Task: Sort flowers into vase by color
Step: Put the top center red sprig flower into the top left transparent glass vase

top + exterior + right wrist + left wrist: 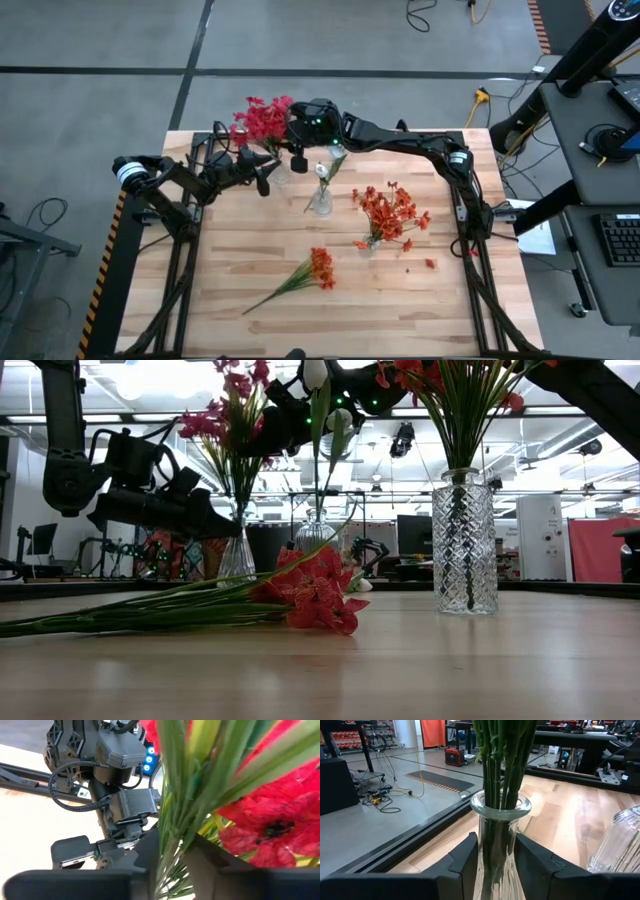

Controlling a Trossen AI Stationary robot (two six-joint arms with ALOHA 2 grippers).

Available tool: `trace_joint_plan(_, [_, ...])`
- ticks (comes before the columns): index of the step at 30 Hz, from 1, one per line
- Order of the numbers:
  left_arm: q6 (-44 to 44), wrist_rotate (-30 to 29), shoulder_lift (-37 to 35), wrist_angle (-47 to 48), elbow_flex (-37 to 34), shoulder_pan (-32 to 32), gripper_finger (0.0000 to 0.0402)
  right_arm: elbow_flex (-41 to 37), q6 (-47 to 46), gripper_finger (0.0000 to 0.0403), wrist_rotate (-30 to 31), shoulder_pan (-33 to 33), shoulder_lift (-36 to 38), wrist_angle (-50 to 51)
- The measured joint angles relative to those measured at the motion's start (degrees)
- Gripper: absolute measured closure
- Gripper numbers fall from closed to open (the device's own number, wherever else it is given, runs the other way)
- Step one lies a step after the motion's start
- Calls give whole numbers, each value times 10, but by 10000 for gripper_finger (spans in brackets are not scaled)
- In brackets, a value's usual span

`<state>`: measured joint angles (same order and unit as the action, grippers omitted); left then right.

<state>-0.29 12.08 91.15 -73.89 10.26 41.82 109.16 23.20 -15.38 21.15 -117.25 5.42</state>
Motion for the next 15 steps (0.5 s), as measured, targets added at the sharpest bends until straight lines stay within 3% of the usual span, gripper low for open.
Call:
trace_joint_plan(7, [0, -32, 0, 0, 0, 0, 268, 0, -8, 242, 0, 0, 3, 4])
trace_joint_plan(15, [0, -32, 0, 0, 4, 0, 234, 0, -12, 199, 0, 0, 14, 15])
